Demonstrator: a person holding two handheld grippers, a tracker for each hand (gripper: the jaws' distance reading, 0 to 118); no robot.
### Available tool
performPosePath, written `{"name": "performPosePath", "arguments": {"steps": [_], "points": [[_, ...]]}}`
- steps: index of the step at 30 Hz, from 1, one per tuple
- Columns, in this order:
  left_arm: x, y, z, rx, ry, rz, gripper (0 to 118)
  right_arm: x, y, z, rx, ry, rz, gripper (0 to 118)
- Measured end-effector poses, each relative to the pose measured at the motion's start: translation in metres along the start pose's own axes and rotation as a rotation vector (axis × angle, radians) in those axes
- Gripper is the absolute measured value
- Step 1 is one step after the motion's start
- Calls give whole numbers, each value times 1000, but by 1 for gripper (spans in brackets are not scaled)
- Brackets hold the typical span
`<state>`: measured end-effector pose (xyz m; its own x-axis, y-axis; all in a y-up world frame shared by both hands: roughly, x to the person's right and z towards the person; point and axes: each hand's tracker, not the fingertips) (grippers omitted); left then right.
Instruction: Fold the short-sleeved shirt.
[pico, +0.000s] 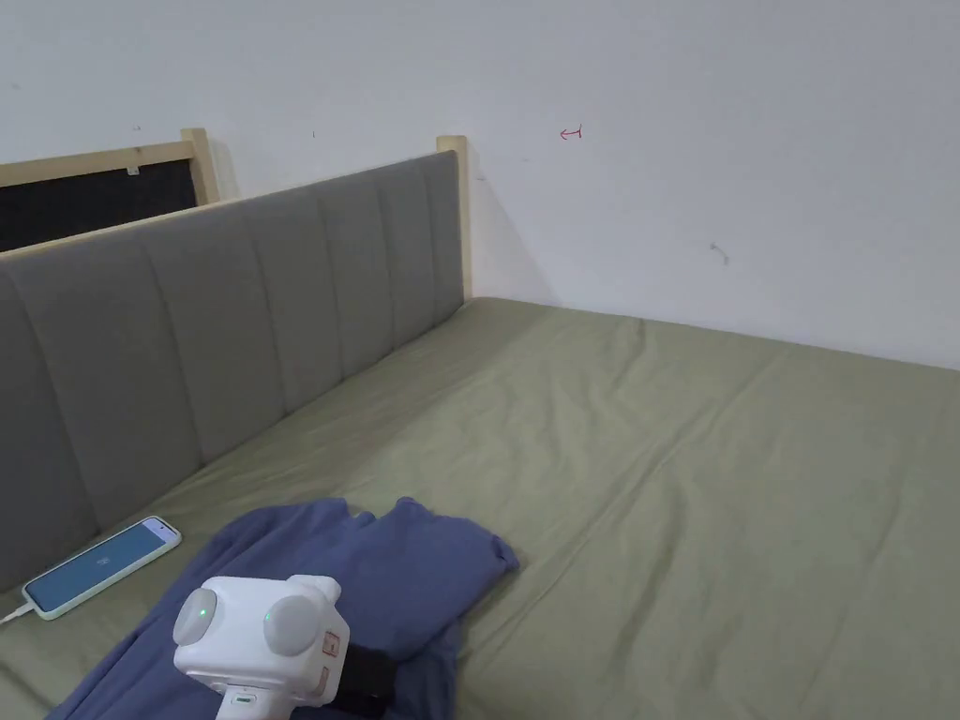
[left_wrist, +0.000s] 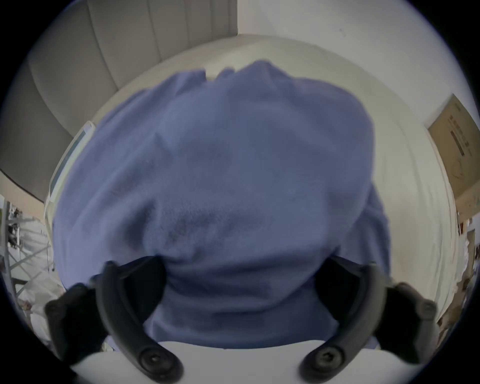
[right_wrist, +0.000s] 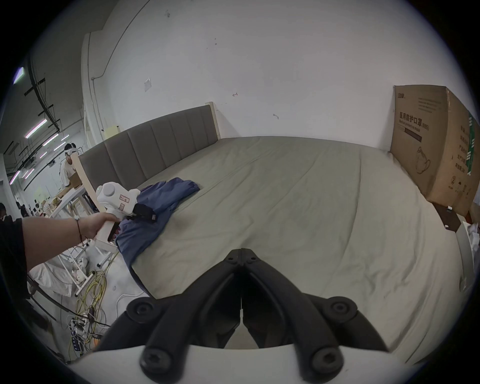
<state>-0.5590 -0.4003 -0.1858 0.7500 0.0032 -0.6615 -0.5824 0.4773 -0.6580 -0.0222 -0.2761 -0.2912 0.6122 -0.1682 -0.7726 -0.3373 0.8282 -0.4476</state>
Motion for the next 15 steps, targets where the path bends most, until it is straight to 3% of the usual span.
{"name": "performPosePath", "arguments": {"steps": [1, 2, 3, 4, 6, 10, 15], "points": [[1, -5, 9, 64, -19, -18, 98, 0, 0, 0, -3, 4, -5, 0], [2, -9, 21, 141, -1, -40, 71, 0, 2, 2, -4, 9, -12, 0], [3, -12, 32, 192, 46, -55, 13, 0, 3, 4, -1, 12, -17, 0], [-3, -12, 41, 189, 87, -38, 1, 1, 3, 7, 5, 12, -20, 0], [-17, -12, 67, 270, -27, 26, 1, 4, 4, 13, 20, 13, -19, 0], [-25, 5, 141, 406, -17, -4, 1, 12, 6, 27, 54, -1, -18, 0], [29, 24, 264, 701, -168, -156, 1, 22, 8, 52, 114, -16, -71, 0]]}}
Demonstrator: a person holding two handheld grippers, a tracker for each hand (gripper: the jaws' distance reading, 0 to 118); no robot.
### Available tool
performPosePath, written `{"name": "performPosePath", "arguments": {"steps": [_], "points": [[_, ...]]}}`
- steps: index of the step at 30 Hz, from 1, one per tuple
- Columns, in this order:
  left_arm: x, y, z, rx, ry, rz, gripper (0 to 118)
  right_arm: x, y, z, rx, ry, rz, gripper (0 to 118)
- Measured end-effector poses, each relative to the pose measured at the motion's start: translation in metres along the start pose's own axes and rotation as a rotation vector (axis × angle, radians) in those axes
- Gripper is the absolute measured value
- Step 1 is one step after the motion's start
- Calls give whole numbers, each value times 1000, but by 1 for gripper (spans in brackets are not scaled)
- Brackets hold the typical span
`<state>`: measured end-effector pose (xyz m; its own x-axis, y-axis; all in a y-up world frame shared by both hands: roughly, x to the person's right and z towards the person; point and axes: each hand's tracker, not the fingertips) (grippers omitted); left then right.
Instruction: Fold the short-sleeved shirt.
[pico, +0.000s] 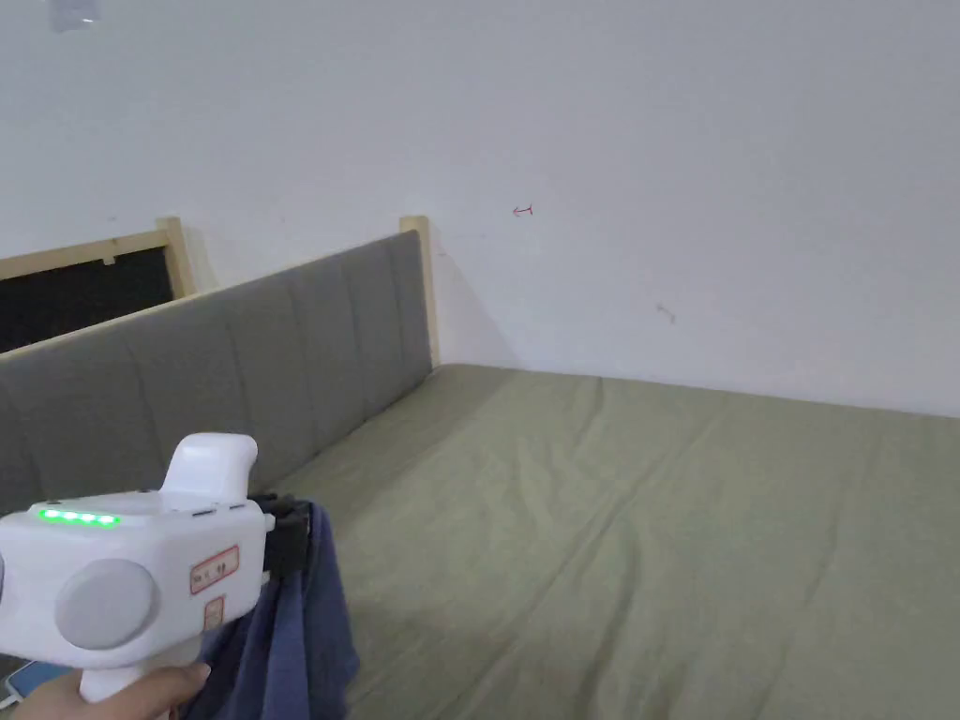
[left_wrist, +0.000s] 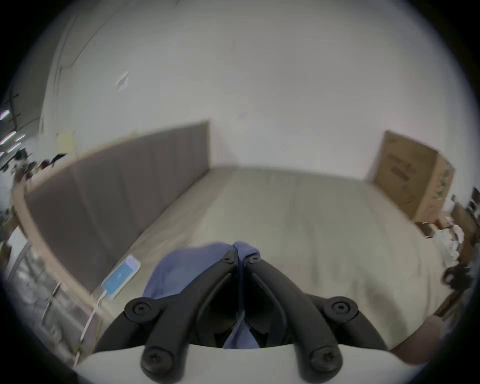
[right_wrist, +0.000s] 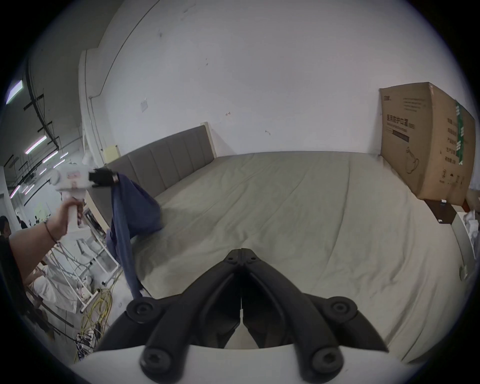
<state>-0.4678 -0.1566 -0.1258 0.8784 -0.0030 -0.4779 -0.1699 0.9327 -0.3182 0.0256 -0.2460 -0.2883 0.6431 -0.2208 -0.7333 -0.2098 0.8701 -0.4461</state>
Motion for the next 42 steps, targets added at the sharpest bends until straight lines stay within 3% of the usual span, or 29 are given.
{"name": "performPosePath", "arguments": {"steps": [7, 10, 16, 20, 23, 27, 30, 31, 32, 33, 34, 38, 42], "points": [[164, 89, 34, 163, -388, -113, 1, 18, 10, 47, 93, -70, -47, 0], [235, 107, 33, 164, -580, -80, 1, 31, 14, 75, 146, -127, -65, 0], [347, 104, 18, 156, -741, -188, 1, 64, 10, 123, 199, -233, -117, 0], [405, 73, -28, -74, -750, -209, 1, 91, 0, 141, 194, -316, -149, 0], [438, 17, -84, -381, -714, -204, 1, 109, -10, 146, 178, -346, -195, 0], [450, -89, -141, -769, -666, -39, 1, 126, -25, 139, 137, -360, -241, 0], [447, -149, -155, -911, -651, 64, 3, 135, -37, 127, 82, -353, -263, 0], [445, -158, -158, -933, -659, 94, 13, 137, -39, 124, 69, -348, -267, 0], [443, -163, -158, -961, -679, 147, 39, 139, -41, 121, 57, -340, -273, 0], [437, -166, -162, -961, -677, 182, 95, 140, -43, 118, 49, -333, -276, 0], [435, -166, -162, -968, -682, 197, 118, 141, -44, 116, 43, -331, -278, 0], [408, -135, -150, -928, -703, 227, 112, 142, -39, 110, 36, -321, -283, 0], [362, -74, -106, -662, -672, 252, 113, 136, -21, 115, 81, -312, -263, 0]]}}
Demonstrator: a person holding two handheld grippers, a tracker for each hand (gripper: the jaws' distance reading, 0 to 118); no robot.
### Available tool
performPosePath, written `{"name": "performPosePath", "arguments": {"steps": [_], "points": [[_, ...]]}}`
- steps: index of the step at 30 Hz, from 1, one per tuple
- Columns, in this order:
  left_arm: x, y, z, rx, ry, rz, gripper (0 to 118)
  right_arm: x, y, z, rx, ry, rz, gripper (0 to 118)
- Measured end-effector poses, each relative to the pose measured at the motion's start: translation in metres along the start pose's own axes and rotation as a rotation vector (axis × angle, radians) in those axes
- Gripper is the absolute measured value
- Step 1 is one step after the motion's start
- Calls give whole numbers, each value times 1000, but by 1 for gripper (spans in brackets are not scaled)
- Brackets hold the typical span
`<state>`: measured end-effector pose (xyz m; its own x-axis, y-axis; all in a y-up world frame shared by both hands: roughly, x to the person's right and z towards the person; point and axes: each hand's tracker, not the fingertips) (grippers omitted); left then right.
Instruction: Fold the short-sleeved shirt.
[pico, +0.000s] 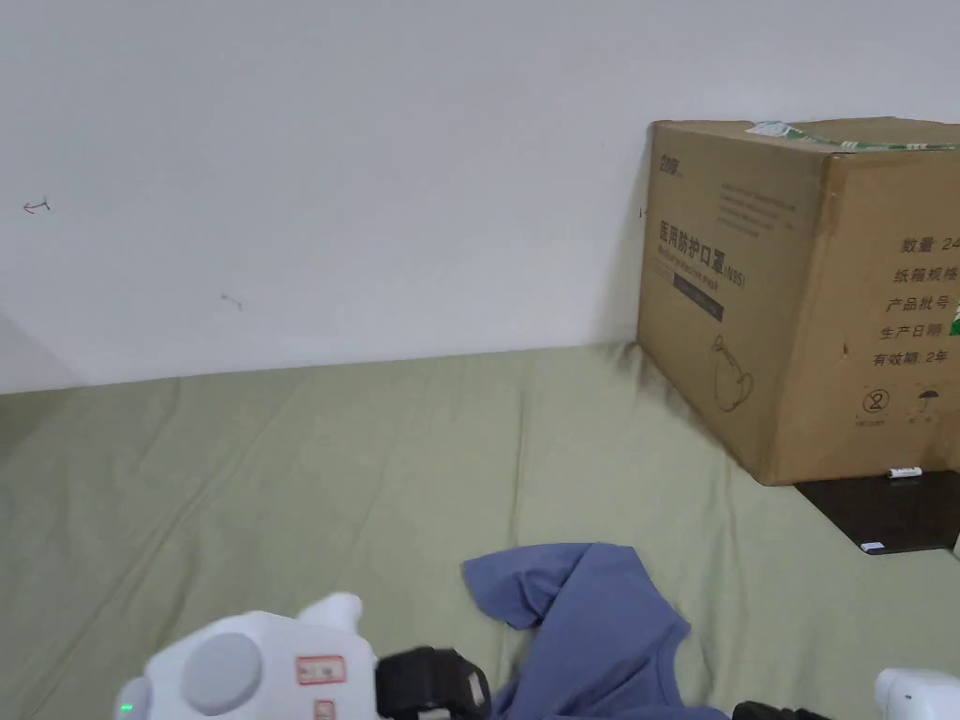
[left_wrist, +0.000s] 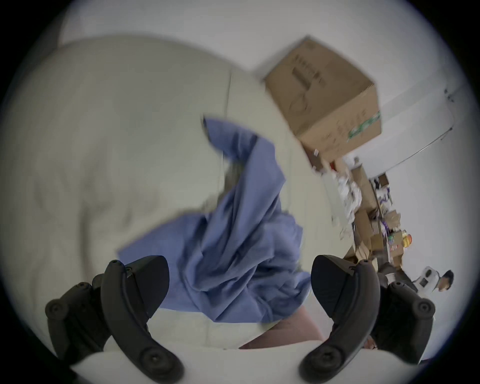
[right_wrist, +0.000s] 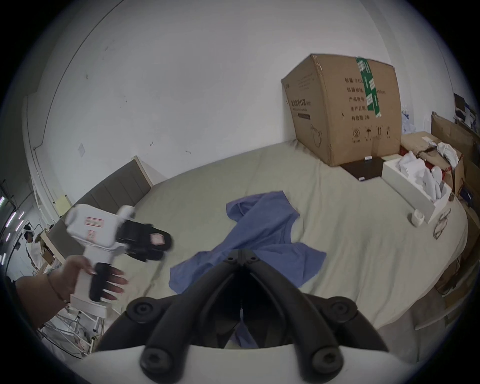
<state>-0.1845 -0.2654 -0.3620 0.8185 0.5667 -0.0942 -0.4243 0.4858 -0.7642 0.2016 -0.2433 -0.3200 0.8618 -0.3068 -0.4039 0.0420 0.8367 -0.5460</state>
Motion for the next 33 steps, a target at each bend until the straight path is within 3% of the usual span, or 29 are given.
{"name": "performPosePath", "arguments": {"steps": [8, 10, 11, 12, 13, 15, 19, 25, 27, 29, 33], "points": [[18, -66, 151, 747, 147, -191, 112, -30, 17, 24, 258, 7, 116, 0], [18, -89, 164, 834, 212, -197, 102, -38, 12, 34, 351, 12, 126, 0], [16, -102, 166, 867, 231, -194, 83, -42, 9, 38, 394, -4, 132, 0], [15, -110, 168, 878, 253, -197, 35, -45, 6, 42, 422, -16, 134, 0], [16, -116, 167, 878, 284, -214, 0, -47, 5, 44, 442, -26, 135, 0], [14, -129, 162, 866, 371, -251, 0, -50, 1, 46, 446, -39, 136, 0], [9, -133, 153, 762, 288, -207, 0, -47, 2, 43, 401, -31, 122, 0], [16, -111, 148, 745, 309, -190, 0, -36, 4, 42, 369, -37, 88, 0], [9, -81, 130, 534, 253, -161, 0, -34, 5, 40, 348, -32, 76, 0], [-2, -49, 94, 282, 284, -123, 0, -32, 6, 37, 327, -20, 65, 0], [-37, -18, 13, -39, 289, -91, 0, -29, 4, 28, 289, -8, 64, 0]]}}
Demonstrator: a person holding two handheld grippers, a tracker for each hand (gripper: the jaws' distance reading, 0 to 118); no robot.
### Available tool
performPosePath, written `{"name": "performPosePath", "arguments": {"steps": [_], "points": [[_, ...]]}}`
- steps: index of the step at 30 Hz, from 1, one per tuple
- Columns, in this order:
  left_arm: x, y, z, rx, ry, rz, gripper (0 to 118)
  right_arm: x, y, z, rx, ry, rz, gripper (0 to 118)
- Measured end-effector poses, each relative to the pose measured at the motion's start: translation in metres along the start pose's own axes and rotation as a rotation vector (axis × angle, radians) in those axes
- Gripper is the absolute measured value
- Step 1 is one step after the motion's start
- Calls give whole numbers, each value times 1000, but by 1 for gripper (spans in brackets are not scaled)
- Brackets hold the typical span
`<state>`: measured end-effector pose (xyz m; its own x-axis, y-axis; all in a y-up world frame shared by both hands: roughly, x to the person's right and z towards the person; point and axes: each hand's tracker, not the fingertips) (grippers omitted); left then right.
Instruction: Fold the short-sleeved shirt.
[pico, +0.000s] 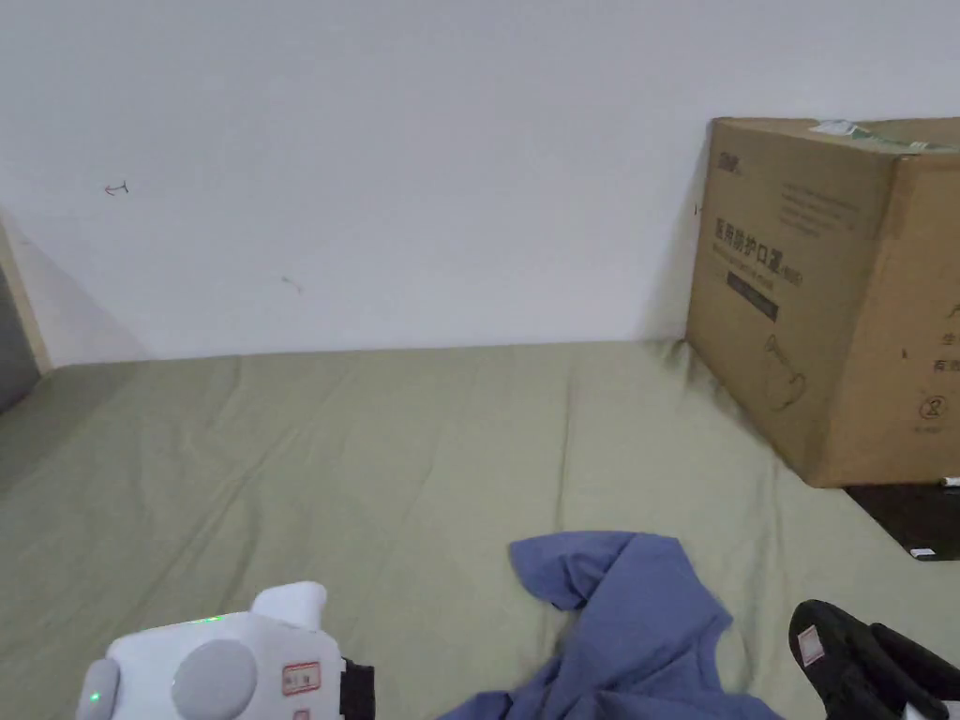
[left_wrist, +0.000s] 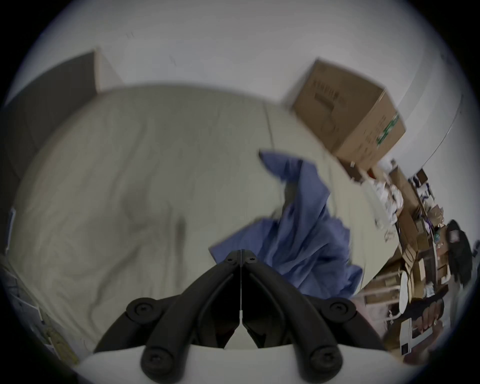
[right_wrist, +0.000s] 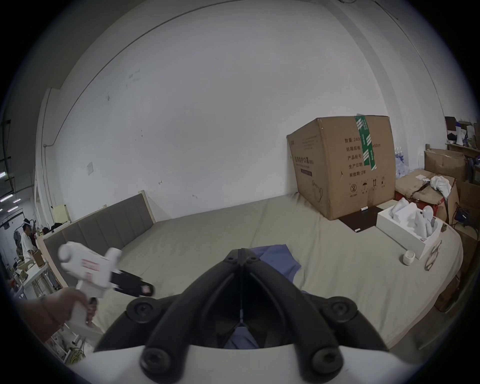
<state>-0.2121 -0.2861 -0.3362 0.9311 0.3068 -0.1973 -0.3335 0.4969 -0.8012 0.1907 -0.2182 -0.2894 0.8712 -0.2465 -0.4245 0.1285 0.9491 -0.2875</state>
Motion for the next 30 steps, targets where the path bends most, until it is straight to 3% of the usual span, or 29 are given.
{"name": "performPosePath", "arguments": {"steps": [3, 4, 5, 6, 7, 12, 16, 17, 20, 22, 24, 26, 30], "points": [[-6, 5, -53, -94, 22, 40, 5, 4, -7, -5, -40, 9, 3, 0], [-7, 6, -68, -118, 38, 47, 33, 5, -9, -7, -54, 11, 3, 0], [-8, 3, -78, -125, 85, 50, 81, 7, -11, -8, -66, 12, 4, 0], [-6, -2, -87, -141, 105, 44, 117, 9, -12, -10, -77, 11, 5, 0], [-6, -4, -94, -120, 117, 31, 118, 11, -14, -10, -89, 13, 5, 0], [-12, -7, -134, -163, 160, 19, 118, 21, -21, -18, -142, 3, -10, 0], [4, -14, -150, -151, 283, -111, 117, 25, -28, -25, -176, -11, -37, 0], [9, -15, -144, -133, 271, -103, 108, 26, -29, -27, -183, -14, -44, 0], [40, -33, -100, 28, 244, -145, 28, 27, -34, -32, -197, -15, -60, 0], [31, -36, -82, 76, 155, -139, 2, 28, -35, -39, -210, -11, -56, 0], [15, -41, -52, 94, -106, 35, 0, 34, -30, -52, -233, 24, -65, 0], [10, -45, -14, 219, -99, 78, 0, 48, -16, -78, -244, 53, -98, 0], [6, -48, 34, 343, -54, -57, 0, 81, 9, -167, -396, 64, -122, 0]]}}
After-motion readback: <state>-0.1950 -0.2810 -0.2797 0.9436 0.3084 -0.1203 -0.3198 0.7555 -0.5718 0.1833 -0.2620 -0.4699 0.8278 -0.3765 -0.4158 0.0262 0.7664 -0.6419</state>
